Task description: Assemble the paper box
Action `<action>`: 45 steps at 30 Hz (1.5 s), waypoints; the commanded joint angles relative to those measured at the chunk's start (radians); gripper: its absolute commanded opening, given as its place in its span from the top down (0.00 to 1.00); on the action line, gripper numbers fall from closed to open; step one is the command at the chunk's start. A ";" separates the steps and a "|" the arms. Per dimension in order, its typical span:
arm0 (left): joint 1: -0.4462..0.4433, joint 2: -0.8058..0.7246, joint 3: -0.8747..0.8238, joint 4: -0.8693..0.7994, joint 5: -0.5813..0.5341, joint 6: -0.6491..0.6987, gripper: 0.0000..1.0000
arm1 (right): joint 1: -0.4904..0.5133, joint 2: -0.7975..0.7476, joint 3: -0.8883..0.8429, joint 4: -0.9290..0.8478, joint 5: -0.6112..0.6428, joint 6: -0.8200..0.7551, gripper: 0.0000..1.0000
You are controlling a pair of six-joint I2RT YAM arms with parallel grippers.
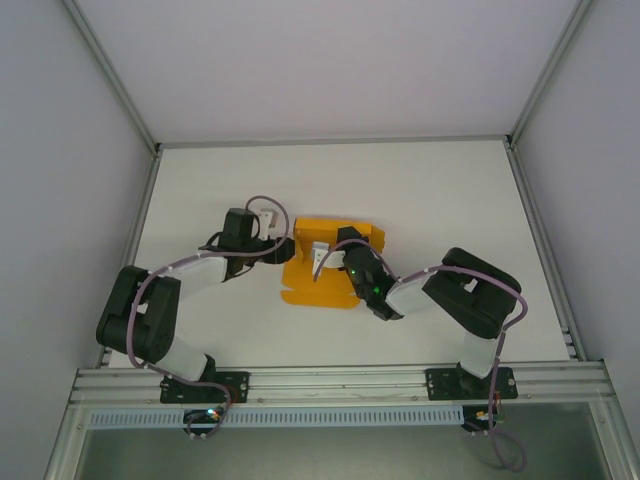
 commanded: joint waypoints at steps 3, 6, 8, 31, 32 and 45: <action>-0.018 -0.001 -0.031 0.137 0.024 0.048 0.31 | -0.010 -0.019 0.026 0.007 0.015 -0.031 1.00; -0.053 0.009 -0.032 0.169 0.030 0.064 0.29 | -0.009 -0.001 0.016 0.014 0.026 -0.015 1.00; -0.067 0.021 -0.031 0.188 0.006 0.075 0.29 | -0.006 0.020 -0.004 0.053 0.036 -0.012 1.00; -0.097 0.154 -0.031 0.410 0.026 0.120 0.41 | 0.031 0.048 -0.078 0.118 0.053 0.047 1.00; -0.104 0.159 -0.030 0.421 0.013 0.120 0.42 | 0.033 0.047 -0.074 0.106 0.054 0.052 1.00; -0.188 0.211 -0.015 0.551 -0.313 0.093 0.89 | 0.056 -0.026 -0.075 -0.071 0.055 0.161 1.00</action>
